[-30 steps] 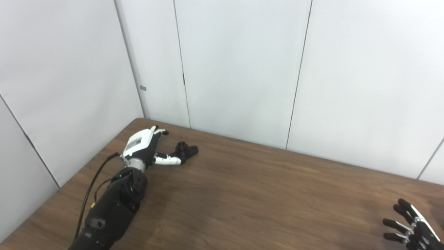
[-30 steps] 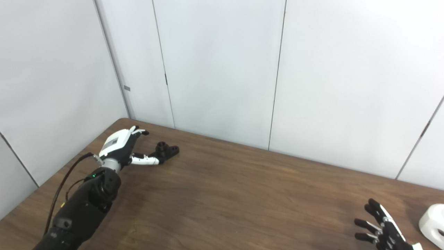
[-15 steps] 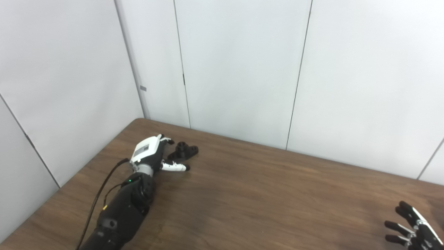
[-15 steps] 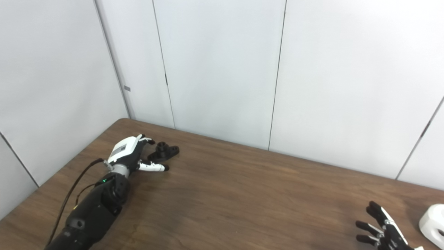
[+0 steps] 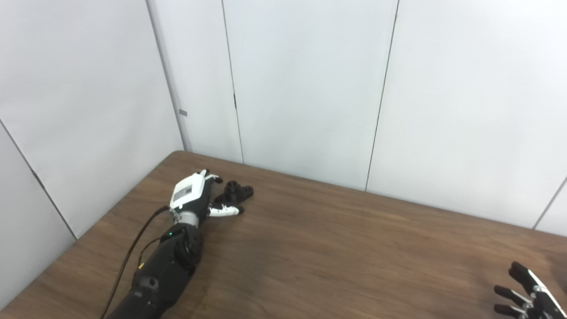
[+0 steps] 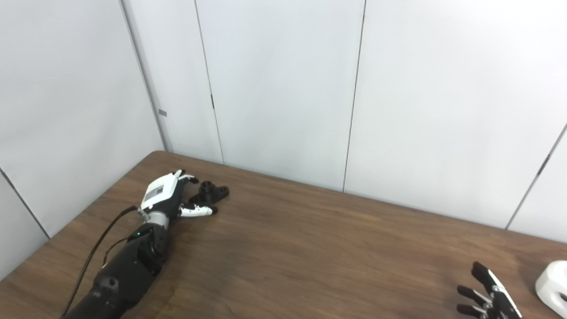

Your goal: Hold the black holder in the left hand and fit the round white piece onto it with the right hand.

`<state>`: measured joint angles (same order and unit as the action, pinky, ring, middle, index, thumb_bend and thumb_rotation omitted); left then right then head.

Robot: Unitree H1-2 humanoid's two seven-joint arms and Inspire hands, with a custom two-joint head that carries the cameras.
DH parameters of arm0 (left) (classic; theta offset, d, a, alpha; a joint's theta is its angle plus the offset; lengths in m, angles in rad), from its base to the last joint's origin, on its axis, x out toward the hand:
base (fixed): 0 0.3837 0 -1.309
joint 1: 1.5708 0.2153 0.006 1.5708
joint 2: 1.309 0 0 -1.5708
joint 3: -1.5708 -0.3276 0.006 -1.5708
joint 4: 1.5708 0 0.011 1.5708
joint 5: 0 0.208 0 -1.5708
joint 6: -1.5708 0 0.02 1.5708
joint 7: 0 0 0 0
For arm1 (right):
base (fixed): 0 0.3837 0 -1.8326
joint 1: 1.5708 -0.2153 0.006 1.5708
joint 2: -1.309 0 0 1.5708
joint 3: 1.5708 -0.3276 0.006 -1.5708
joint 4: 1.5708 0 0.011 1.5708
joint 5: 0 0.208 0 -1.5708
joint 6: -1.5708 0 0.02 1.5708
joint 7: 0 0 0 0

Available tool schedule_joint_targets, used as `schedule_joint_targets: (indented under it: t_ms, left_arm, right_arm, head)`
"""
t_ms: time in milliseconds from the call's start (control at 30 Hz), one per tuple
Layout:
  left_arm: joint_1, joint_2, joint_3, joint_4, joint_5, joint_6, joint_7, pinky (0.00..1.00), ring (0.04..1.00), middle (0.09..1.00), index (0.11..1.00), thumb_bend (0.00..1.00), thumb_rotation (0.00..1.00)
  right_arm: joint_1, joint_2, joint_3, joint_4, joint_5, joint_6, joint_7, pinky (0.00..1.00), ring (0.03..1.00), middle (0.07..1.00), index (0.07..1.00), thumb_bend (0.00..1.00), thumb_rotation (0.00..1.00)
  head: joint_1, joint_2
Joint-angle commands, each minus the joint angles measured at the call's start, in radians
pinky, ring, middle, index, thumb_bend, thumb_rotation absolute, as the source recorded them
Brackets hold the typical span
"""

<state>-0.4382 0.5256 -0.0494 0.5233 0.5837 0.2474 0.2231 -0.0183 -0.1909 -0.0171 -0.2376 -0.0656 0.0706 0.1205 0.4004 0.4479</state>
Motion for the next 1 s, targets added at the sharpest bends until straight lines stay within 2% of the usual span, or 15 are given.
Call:
schedule_joint_targets:
  t_ms: [0, 233, 400, 633, 867, 967]
  left_arm:
    - [-0.048, 0.019, -0.001, 0.001, 0.007, -0.017, 0.031, 0.91, 1.0, 0.974, 0.8, 0.87, 0.36]
    - [-0.066, 0.015, -0.002, 0.05, -0.027, -0.016, 0.019, 0.92, 1.0, 0.966, 0.772, 0.86, 0.36]
    - [-0.073, 0.013, -0.004, 0.041, -0.073, 0.049, -0.061, 0.97, 1.0, 0.978, 0.722, 0.84, 0.42]
    - [-0.079, 0.02, -0.042, 0.047, -0.054, 0.108, -0.074, 0.99, 1.0, 0.963, 0.683, 0.84, 0.42]
    - [-0.078, 0.026, -0.061, 0.063, -0.071, 0.094, -0.098, 1.0, 1.0, 0.968, 0.677, 0.82, 0.37]
    - [-0.078, 0.02, -0.056, 0.081, -0.099, 0.061, -0.115, 0.98, 1.0, 0.947, 0.646, 0.8, 0.28]
  right_arm:
    - [-0.014, -0.007, -0.01, -0.035, 0.002, -0.007, -0.008, 0.69, 0.801, 0.929, 0.918, 0.62, 0.0]
    - [-0.011, -0.002, -0.011, -0.05, 0.006, 0.005, -0.008, 0.7, 0.804, 0.929, 0.921, 0.61, 0.0]
    - [-0.007, -0.002, -0.01, -0.063, -0.004, 0.013, -0.011, 0.69, 0.795, 0.926, 0.912, 0.62, 0.0]
    - [-0.001, -0.003, -0.012, -0.082, -0.007, 0.026, -0.012, 0.69, 0.795, 0.925, 0.912, 0.61, 0.0]
    - [0.005, 0.0, -0.011, -0.088, -0.015, 0.024, -0.015, 0.69, 0.793, 0.923, 0.917, 0.6, 0.0]
    - [0.007, 0.003, -0.011, -0.091, -0.017, 0.031, -0.016, 0.71, 0.802, 0.932, 0.924, 0.59, 0.0]
  head:
    - [-0.003, 0.003]
    - [-0.01, 0.005]
    - [-0.012, 0.011]
    - [-0.008, 0.018]
    - [-0.011, 0.024]
    - [-0.011, 0.026]
